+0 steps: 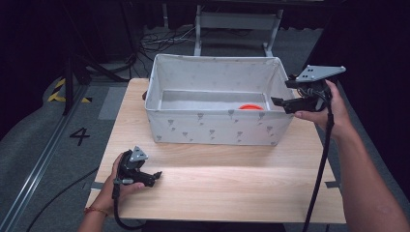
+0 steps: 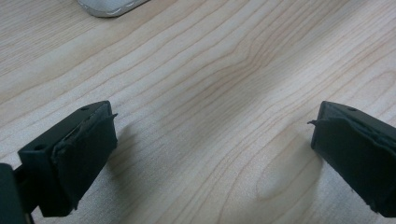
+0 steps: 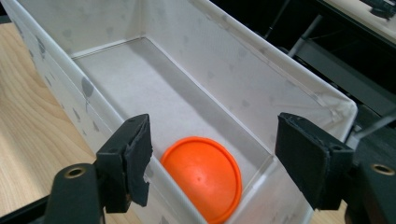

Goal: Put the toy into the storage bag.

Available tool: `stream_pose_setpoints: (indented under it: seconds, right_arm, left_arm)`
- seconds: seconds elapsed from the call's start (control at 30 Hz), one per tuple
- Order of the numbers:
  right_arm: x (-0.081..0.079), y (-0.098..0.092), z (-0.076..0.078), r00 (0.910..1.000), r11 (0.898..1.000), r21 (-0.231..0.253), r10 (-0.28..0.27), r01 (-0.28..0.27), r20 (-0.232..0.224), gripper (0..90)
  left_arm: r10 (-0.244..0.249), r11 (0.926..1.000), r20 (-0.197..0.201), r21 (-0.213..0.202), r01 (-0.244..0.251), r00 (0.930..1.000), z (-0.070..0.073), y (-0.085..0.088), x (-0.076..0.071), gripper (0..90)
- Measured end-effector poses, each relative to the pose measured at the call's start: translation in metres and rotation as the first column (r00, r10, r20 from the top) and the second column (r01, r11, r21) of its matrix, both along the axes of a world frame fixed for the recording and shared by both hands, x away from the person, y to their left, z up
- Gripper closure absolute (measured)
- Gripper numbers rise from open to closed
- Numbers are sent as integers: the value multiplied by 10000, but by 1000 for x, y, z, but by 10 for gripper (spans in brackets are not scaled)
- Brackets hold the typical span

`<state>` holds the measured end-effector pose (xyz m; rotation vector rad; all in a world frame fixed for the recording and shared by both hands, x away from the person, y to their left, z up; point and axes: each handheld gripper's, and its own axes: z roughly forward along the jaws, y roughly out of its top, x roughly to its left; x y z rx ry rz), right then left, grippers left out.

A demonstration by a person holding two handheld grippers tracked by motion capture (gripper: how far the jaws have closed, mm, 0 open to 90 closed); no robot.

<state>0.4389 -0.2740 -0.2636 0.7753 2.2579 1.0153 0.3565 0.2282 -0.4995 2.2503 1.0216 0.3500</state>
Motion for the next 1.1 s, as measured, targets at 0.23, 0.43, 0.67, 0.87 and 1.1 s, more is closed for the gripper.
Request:
stream_pose_setpoints:
  seconds: [0.23, 0.43, 0.67, 0.87, 1.1]
  right_arm:
    - [-18, -13, -5, 9995, 9998, -65, -211, 212, 250, 272]
    - [-36, -24, -14, 9983, 9988, -277, -395, 407, 425, 265]
    - [-50, -31, -30, 9986, 9979, -521, -373, 392, 370, 267]
    - [-60, -37, -46, 9978, 9940, -915, -563, 592, 345, 248]
    - [-72, -40, -61, 9970, 9896, -1244, -680, 721, 368, 249]
  left_arm:
    - [-4, 10000, 5, 6, 4, 10000, 0, 0, 0, 6]
    - [17, 10000, 34, 16, -17, 10000, 0, 0, 0, 5]
    - [43, 10000, 17, -13, -43, 10000, 0, 0, 0, 5]
    - [42, 10000, 16, -13, -42, 10000, 0, 0, 0, 5]
    - [62, 10000, 14, -16, -62, 10000, 0, 0, 0, 6]
